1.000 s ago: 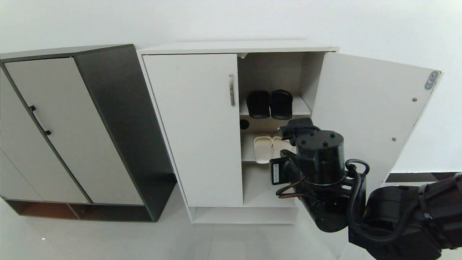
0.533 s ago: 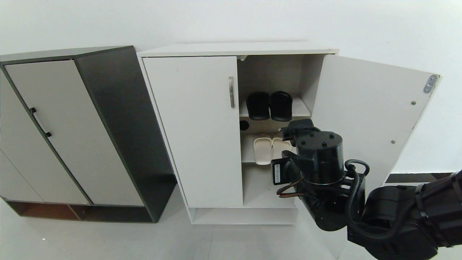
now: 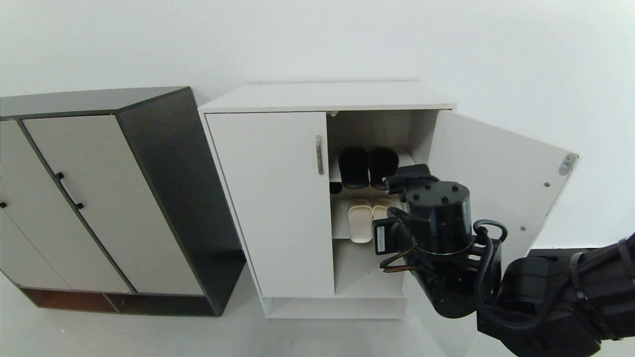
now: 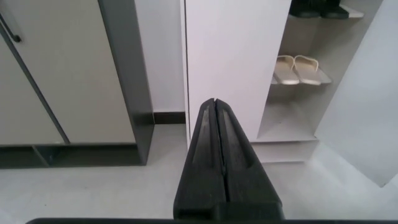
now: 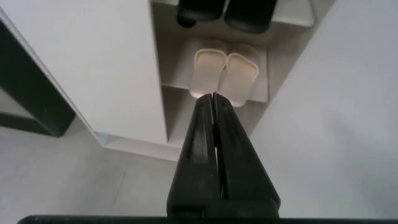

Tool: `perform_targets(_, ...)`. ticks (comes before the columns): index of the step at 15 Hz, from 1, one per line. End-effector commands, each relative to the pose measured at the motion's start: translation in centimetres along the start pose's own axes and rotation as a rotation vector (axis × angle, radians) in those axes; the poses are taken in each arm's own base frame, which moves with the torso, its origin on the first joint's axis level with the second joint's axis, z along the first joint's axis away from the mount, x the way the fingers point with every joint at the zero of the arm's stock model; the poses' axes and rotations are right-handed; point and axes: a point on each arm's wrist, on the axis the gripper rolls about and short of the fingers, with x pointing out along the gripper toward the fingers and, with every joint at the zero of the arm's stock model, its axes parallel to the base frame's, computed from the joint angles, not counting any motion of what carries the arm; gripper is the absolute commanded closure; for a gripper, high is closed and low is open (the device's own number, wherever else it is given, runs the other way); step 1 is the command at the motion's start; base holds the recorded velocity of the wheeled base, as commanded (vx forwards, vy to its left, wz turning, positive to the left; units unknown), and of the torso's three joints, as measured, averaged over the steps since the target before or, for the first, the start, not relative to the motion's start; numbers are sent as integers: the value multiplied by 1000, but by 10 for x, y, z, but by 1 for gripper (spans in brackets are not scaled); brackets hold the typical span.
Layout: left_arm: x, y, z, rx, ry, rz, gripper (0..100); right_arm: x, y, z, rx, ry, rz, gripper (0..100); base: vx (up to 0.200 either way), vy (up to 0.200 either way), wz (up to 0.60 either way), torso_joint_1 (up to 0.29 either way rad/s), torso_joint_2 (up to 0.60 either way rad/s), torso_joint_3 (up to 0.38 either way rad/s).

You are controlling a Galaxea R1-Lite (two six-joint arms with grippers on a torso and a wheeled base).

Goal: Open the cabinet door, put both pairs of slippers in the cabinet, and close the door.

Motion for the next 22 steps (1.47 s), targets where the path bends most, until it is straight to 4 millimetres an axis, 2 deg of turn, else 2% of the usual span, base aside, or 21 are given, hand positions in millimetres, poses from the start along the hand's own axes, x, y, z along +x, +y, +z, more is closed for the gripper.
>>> perform_targets(1, 0, 0, 0, 0, 1, -1, 100, 0, 1, -1, -5, 3, 3, 100, 0, 0, 0, 115, -452, -339)
perform_targets(12, 0, 0, 0, 0, 1, -1, 100, 0, 4, -4, -11, 9, 9, 100, 0, 0, 0, 165, -484, -319)
perform_targets(22, 0, 0, 0, -12, 1, -2, 100, 0, 4, -11, -26, 27, 12, 100, 0, 0, 0, 231, -545, -319)
